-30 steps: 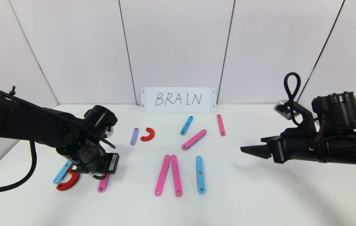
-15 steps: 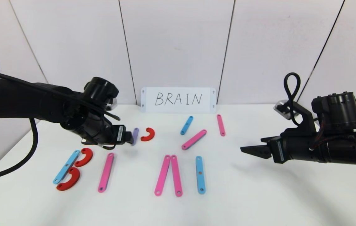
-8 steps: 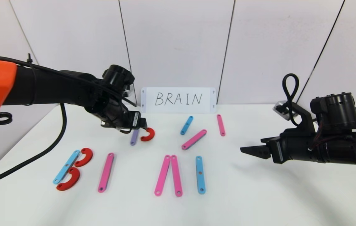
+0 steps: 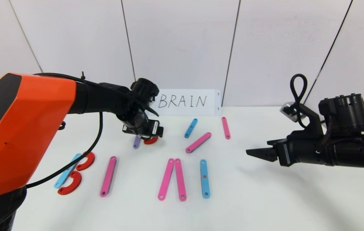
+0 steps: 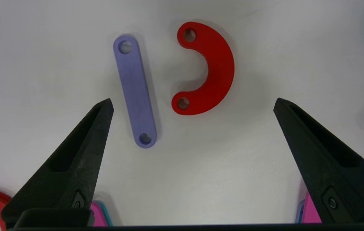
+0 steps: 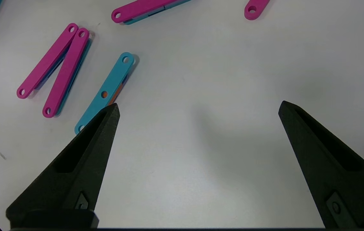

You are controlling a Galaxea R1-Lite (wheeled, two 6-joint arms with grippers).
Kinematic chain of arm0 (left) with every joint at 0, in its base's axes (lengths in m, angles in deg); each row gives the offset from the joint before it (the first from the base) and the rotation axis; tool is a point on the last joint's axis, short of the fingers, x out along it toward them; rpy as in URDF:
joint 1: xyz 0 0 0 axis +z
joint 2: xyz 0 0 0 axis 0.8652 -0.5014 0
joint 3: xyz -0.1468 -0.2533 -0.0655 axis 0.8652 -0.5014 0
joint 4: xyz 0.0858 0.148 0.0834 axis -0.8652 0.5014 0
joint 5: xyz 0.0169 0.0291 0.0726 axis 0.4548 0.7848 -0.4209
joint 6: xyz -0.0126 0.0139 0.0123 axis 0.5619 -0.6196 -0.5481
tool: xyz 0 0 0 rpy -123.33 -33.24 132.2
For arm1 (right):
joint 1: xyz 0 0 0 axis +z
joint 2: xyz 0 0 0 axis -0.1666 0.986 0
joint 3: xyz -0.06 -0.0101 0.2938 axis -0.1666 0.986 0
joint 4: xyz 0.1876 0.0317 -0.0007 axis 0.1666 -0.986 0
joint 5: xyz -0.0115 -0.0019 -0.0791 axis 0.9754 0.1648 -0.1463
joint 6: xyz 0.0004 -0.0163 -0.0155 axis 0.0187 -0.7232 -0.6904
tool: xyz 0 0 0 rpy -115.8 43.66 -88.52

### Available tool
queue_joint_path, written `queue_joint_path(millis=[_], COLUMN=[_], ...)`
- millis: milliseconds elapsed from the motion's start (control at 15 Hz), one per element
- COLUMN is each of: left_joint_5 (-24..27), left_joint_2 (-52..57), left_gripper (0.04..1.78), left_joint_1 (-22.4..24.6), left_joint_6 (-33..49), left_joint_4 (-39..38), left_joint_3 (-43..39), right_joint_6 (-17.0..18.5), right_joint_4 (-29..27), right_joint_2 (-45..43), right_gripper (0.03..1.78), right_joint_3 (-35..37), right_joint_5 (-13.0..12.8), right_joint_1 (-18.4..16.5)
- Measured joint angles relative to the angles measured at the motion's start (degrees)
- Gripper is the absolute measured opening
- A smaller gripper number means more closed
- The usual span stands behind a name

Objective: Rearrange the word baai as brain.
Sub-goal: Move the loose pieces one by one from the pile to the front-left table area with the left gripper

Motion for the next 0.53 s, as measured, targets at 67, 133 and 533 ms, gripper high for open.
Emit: queue_joint_path(millis=[67, 133, 533], left_joint_5=[-0.1, -0.7, -3.4], left_joint_2=[-0.8, -1.5, -4.8], left_gripper=[1.74, 1.74, 1.74], left_joint_1=[-0.4, -0.8, -3.0], left_joint_6=[0.0, 0.1, 0.5], left_joint_4=[-0.2, -0.2, -0.4], left_joint_3=[0.4, 1.0, 3.8], right_joint_6=[0.0, 0.0, 0.0], right_joint_4=[0.0, 0.0, 0.0], right_joint_2=[0.0, -0.1, -0.2], right_gripper=[1.73, 1.73, 1.73], right_joint_3=[0.0, 0.0, 0.1], right_joint_5=[0.0, 0.1, 0.1], right_joint_1=[0.0, 0.0, 0.0])
